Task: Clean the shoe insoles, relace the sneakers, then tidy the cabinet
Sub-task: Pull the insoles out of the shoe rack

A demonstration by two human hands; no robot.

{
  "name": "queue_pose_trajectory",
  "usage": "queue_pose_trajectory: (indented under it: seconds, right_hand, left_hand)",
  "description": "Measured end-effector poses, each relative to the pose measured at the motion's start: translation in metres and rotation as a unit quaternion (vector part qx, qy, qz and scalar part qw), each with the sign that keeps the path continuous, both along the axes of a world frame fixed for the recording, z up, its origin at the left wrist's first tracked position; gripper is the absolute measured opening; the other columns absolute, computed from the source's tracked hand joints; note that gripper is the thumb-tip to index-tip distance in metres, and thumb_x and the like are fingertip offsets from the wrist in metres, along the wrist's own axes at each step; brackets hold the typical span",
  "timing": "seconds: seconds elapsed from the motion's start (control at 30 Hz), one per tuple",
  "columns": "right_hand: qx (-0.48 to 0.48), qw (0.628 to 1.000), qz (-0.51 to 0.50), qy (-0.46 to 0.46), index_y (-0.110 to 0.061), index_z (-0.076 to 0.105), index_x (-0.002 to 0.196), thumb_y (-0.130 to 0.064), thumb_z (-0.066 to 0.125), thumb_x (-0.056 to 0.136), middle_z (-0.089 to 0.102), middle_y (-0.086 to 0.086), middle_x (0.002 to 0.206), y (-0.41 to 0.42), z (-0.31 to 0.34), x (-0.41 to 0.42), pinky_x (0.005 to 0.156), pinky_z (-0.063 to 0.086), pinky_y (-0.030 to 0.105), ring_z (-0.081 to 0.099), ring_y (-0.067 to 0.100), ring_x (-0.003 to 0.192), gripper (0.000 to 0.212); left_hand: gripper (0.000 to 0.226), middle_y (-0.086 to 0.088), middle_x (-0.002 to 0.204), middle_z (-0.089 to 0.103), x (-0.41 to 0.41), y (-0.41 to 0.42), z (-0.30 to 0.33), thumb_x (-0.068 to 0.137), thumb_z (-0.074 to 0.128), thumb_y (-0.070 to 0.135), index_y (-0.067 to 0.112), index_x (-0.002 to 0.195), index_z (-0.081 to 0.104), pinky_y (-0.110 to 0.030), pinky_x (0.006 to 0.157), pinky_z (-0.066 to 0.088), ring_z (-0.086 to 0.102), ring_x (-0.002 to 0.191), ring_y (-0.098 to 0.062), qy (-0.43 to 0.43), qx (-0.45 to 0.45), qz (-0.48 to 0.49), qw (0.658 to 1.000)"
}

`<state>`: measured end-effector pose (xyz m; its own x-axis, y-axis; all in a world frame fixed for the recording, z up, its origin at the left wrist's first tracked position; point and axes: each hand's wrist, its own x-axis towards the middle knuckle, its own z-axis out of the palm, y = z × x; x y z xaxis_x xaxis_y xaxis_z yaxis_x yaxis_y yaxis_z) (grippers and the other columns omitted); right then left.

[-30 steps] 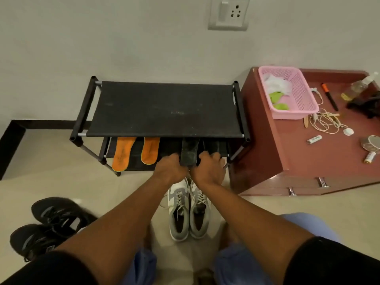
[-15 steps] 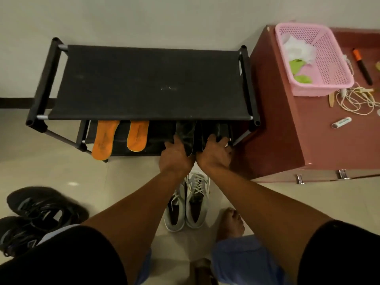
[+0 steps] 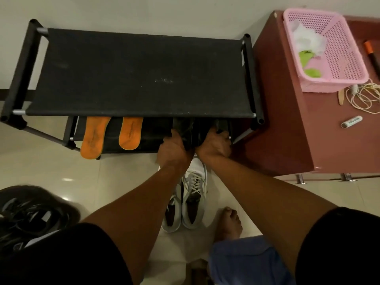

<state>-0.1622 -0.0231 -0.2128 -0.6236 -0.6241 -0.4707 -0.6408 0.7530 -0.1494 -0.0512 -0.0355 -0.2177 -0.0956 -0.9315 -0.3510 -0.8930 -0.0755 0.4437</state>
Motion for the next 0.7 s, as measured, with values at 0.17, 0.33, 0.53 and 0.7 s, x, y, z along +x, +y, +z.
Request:
queue_pose_trajectory:
  seconds: [0.17,0.33,0.53,0.7]
  right_hand:
    - [-0.033,0.999,0.019,-0.012,-0.02,0.04,0.144,-0.049,0.077,0.081,0.033,0.021,0.146,0.024,0.028,0.014,0.097,0.05,0.047,0.045,0.042,0.127,0.078]
    - [-0.049,0.998,0.035,-0.031,-0.026,0.041,0.135,-0.057,0.072,0.08,0.04,0.017,0.136,0.061,0.076,0.051,0.085,0.049,0.041,0.05,0.039,0.119,0.071]
    - [-0.04,0.993,0.093,-0.062,-0.025,0.048,0.127,-0.057,0.07,0.081,0.044,0.014,0.131,0.11,0.145,0.093,0.09,0.052,0.042,0.054,0.035,0.114,0.061]
    - [-0.021,0.986,0.132,-0.096,-0.023,0.062,0.122,-0.046,0.071,0.077,0.052,0.012,0.129,0.132,0.193,0.118,0.09,0.052,0.036,0.057,0.029,0.115,0.051]
  left_hand:
    - [0.053,-0.01,0.101,0.067,0.014,0.011,0.021,0.08,0.077,0.036,0.019,0.121,0.047,-0.044,0.074,0.062,0.071,0.089,-0.033,0.037,-0.03,-0.003,0.999]
    - [0.058,-0.009,0.093,0.068,0.058,0.044,0.062,0.078,0.072,0.045,0.024,0.126,0.048,-0.036,0.063,0.052,0.069,0.081,-0.034,0.022,-0.051,-0.036,0.998]
    - [0.047,-0.001,0.093,0.075,0.111,0.071,0.138,0.073,0.082,0.055,0.023,0.106,0.071,-0.031,0.068,0.054,0.072,0.084,-0.023,-0.09,-0.015,-0.12,0.989]
    - [0.054,0.0,0.09,0.075,0.145,0.066,0.206,0.068,0.086,0.06,0.021,0.104,0.075,-0.029,0.069,0.063,0.075,0.076,-0.017,-0.152,0.066,-0.143,0.976]
